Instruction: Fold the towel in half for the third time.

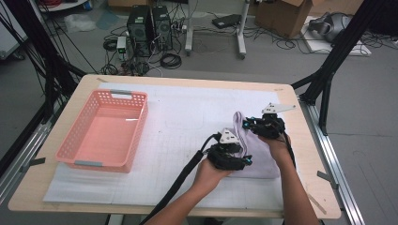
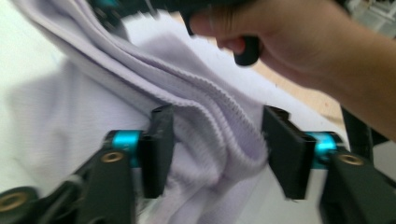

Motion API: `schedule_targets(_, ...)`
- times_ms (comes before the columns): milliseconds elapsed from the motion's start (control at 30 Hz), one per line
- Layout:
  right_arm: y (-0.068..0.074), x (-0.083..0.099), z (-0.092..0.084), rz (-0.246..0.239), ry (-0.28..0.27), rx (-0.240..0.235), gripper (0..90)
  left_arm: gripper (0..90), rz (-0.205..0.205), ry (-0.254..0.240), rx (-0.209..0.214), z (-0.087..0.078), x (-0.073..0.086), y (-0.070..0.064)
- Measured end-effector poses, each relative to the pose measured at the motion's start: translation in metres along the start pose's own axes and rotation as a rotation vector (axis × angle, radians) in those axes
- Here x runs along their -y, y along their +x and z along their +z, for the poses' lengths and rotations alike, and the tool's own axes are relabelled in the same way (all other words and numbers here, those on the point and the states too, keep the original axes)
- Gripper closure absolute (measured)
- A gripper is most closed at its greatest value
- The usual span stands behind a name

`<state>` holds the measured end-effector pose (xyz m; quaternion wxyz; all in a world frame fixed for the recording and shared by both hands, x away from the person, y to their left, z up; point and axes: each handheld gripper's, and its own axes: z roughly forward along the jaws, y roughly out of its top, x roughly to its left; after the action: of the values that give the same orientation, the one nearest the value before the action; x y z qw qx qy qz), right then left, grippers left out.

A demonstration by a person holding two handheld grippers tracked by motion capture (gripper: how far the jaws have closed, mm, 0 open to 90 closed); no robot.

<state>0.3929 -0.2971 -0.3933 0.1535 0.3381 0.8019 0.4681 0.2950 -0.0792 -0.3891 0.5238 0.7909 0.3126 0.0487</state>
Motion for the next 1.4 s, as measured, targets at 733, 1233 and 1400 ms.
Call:
schedule_targets(733,-0.011,0.053,-0.064,0.170,-0.015,0.250,56.7,37.9,-0.013,-0.081,-0.196,-0.097,0.066,0.083)
schedule_targets(1233,0.053,0.087,-0.089,0.194,-0.002,0.165,48.9,37.1,0.010,-0.098,-0.203,-0.128,0.089,0.094)
schedule_targets(1400,0.063,0.093,-0.075,0.185,0.093,0.163,52.7,37.1,0.006,-0.117,-0.206,-0.133,0.090,0.095)
